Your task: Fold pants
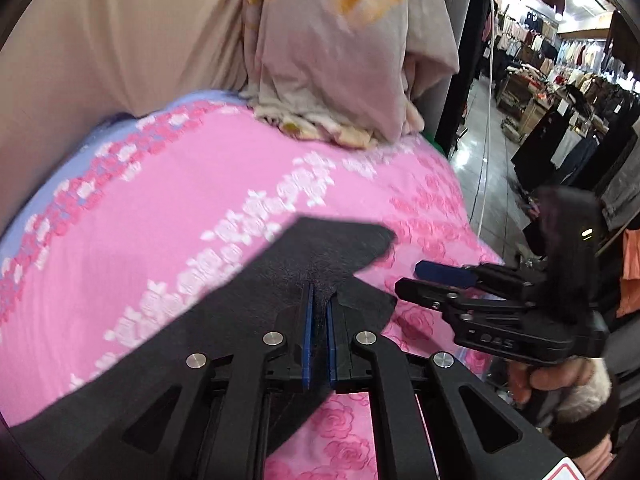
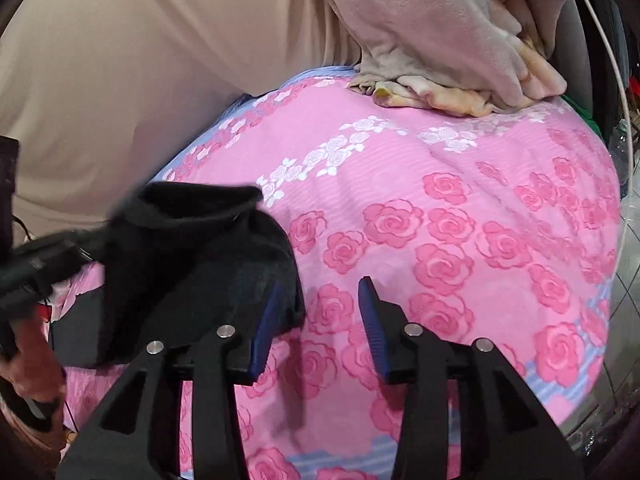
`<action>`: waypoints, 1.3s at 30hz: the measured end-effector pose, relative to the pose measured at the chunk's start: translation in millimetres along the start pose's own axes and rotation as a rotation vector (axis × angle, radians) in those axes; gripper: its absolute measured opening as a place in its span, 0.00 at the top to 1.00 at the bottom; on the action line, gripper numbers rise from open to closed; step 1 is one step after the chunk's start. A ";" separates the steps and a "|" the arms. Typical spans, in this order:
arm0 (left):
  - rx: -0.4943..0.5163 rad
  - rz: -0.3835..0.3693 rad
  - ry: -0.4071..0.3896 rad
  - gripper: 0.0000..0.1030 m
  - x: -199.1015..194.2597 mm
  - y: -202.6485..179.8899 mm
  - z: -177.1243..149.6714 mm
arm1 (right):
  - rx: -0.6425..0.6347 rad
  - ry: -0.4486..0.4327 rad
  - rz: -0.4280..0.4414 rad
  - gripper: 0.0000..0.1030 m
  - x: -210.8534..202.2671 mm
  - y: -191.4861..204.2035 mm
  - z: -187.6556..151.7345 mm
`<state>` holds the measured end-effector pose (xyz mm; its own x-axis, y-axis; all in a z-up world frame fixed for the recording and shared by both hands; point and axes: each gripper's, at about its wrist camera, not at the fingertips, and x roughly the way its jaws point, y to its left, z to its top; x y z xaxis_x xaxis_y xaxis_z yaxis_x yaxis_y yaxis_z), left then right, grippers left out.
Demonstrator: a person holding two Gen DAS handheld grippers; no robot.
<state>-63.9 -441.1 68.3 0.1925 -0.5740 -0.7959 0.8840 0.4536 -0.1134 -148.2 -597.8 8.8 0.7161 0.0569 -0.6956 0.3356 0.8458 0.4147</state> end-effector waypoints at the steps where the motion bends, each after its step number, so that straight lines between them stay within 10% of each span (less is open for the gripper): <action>1: -0.010 -0.012 -0.004 0.96 3.5 -1.9 -2.3 | -0.025 0.010 0.004 0.63 0.5 4.6 -0.1; 11: -0.058 0.025 -0.177 0.96 -63.7 24.1 27.9 | -0.256 0.145 0.041 0.75 72.4 63.3 37.4; 14: -0.069 0.015 -0.163 0.96 -67.0 26.5 25.5 | -0.087 0.092 0.035 0.90 73.1 36.3 55.0; 17: -0.098 0.008 -0.152 0.94 -70.3 36.7 13.7 | -0.032 -0.056 -0.095 0.79 30.9 13.3 47.4; 21: -0.122 0.037 -0.152 0.94 -71.8 54.6 -9.8 | 0.072 -0.086 -0.011 0.77 -13.3 -12.7 17.3; 25: -0.164 0.110 -0.162 0.94 -74.4 65.9 -37.6 | 0.022 -0.071 0.030 0.54 -17.2 25.7 1.3; 31: -0.322 0.202 -0.186 0.53 -108.0 100.0 -81.6 | -0.144 -0.004 0.004 0.40 32.6 135.9 -12.9; 35: -0.357 0.448 -0.228 0.25 -143.7 119.0 -110.4 | -0.243 0.009 -0.182 0.33 75.7 183.4 -20.9; 37: -0.377 0.515 -0.249 0.25 -158.4 129.2 -123.2 | -0.303 0.013 -0.334 0.94 92.9 185.1 -23.2; 39: -0.404 0.556 -0.246 0.24 -172.9 145.8 -136.4 | -0.234 -0.003 -0.338 0.97 81.7 164.4 -22.5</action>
<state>-26.4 -182.7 108.3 0.6997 -0.3003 -0.6483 0.4101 0.9118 0.0202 -48.3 -442.2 6.9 0.5914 -0.2466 -0.7677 0.4043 0.9145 0.0178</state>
